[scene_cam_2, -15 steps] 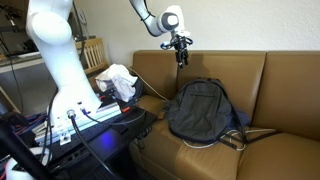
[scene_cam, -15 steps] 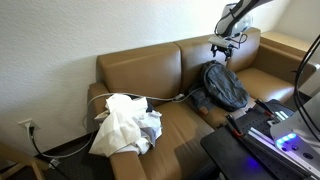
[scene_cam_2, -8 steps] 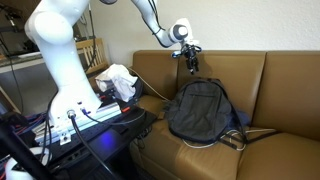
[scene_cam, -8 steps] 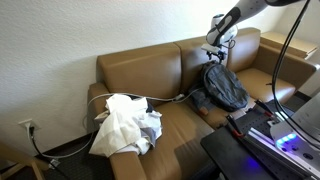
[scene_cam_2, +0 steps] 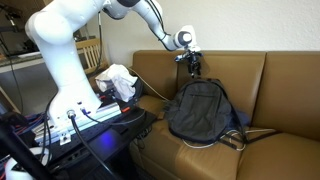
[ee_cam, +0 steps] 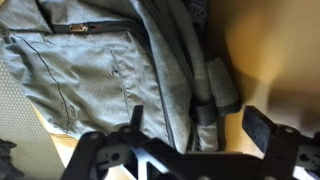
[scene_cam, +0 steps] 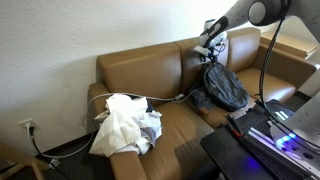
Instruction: Move the bag to the left side of the sofa
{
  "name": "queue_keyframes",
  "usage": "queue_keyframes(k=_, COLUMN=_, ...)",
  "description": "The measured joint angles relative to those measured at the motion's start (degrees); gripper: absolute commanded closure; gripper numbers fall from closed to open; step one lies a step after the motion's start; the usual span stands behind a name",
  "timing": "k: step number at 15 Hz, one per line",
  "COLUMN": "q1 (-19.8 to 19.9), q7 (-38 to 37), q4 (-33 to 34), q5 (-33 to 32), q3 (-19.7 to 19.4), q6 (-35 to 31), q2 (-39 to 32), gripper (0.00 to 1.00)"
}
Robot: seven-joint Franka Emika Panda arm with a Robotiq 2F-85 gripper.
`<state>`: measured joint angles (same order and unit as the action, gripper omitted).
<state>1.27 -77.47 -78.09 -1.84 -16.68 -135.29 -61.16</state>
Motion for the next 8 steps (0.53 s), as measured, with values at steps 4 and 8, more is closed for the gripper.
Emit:
queue_keyframes(k=4, q1=1.35, q7=-4.65, q4=4.6, q5=0.11, q3=-0.46, q6=2.34, q2=-4.45, gripper=0.0)
queue_keyframes(k=8, q1=3.59, q7=-8.15, q4=8.66, q5=0.12, q3=-0.54, q6=4.12, q2=-8.38, gripper=0.0)
